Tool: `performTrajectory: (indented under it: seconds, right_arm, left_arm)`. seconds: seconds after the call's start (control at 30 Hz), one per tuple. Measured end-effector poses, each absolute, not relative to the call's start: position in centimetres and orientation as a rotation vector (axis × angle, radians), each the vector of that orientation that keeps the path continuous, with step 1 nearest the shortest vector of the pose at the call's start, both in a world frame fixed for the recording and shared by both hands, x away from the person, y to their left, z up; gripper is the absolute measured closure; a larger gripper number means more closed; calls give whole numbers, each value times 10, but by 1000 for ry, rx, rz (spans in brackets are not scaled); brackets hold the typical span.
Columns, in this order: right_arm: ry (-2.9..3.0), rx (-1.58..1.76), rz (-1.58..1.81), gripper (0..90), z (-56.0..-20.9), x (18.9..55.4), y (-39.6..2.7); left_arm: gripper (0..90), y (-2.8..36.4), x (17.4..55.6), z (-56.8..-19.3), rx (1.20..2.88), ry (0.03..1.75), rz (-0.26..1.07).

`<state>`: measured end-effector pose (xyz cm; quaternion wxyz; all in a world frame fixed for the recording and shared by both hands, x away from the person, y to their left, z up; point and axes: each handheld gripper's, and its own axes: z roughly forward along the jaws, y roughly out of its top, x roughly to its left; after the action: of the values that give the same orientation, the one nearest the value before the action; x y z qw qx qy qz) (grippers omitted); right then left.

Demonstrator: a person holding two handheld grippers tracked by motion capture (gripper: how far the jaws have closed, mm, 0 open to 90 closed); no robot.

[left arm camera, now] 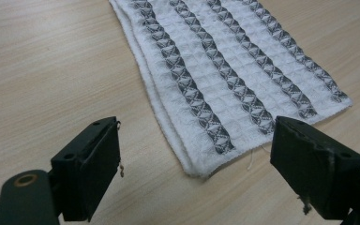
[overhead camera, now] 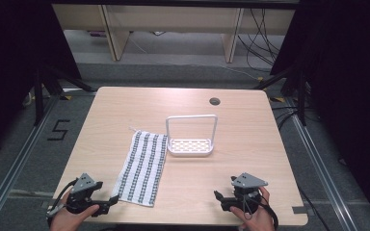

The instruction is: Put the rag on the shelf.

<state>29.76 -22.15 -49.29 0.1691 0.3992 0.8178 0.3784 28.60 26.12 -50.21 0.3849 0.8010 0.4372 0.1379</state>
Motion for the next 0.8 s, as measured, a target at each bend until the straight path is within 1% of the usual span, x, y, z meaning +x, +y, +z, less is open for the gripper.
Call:
performTrajectory:
  seconds: [0.3,0.43,0.53,0.8]
  right_arm:
    - [2340,1090,1106,213,-492,299,-211]
    - [2360,1050,1127,223,-491,299,-202]
    - [2400,1024,1143,235,-491,300,-193]
    - [2449,998,1168,246,-489,298,-176]
  left_arm:
    - [156,261,287,-502,2052,1106,353]
    - [157,259,287,-505,2018,1116,365]
    - [157,260,285,-502,2064,1109,344]
    - [157,252,283,-503,2081,1081,351]
